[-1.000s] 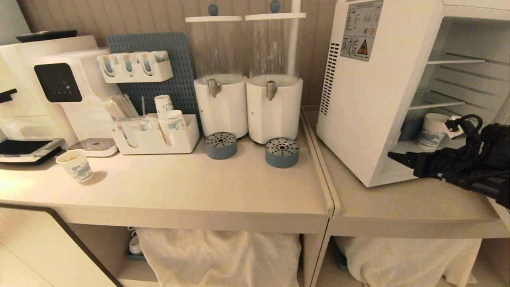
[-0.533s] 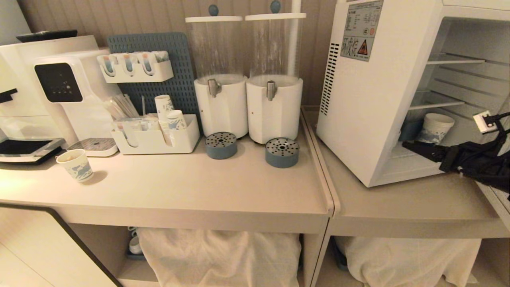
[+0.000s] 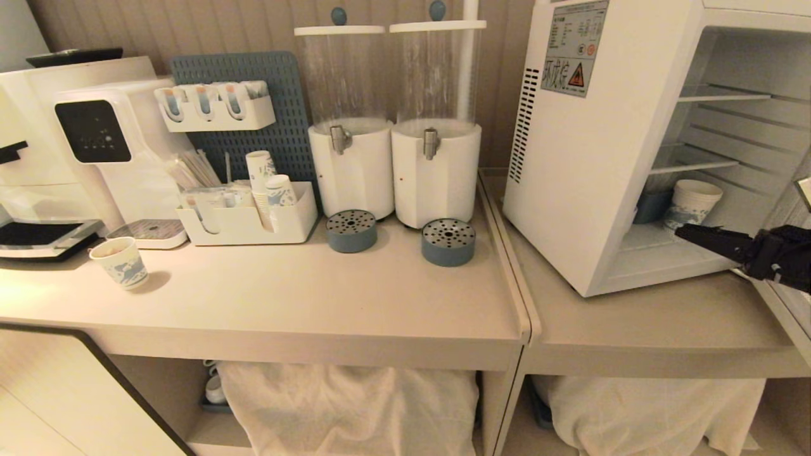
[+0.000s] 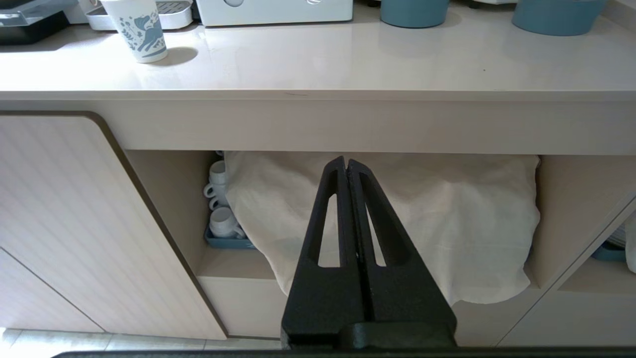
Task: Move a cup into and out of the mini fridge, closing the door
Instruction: Take the ceramic cup out of the freezer
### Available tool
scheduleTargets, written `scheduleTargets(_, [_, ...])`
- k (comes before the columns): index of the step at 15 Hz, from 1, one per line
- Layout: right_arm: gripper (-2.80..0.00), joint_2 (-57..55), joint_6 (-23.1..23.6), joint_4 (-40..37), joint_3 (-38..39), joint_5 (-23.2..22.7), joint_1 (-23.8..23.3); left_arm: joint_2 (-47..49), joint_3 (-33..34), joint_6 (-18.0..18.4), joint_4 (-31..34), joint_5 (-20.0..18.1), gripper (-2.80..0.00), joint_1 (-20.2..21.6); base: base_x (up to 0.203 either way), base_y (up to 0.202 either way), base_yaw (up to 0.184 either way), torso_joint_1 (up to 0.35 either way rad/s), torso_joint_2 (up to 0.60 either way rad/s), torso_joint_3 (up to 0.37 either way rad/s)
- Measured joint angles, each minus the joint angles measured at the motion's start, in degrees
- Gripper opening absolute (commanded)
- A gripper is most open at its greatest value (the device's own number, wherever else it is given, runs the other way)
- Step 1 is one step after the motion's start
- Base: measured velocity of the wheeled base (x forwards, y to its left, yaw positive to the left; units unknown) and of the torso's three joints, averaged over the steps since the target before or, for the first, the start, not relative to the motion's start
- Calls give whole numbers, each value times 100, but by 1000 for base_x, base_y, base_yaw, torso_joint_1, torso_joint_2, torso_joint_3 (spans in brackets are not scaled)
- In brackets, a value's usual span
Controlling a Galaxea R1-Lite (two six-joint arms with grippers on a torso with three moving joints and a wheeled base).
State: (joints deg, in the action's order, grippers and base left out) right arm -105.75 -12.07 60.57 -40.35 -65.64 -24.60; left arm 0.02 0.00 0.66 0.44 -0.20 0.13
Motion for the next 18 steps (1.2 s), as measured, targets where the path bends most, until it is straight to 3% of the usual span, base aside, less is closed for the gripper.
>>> scheduleTargets(9, [0,-958,-30,308,-713,-1151,-212,1,0,-35,0,10,-280,5,0,0,0,0,0,0])
scheduleTargets(18, [0,-1521,4,230,-1382,-856,-42,1,0,-39,0,10,-280,2,0,0,0,0,0,0])
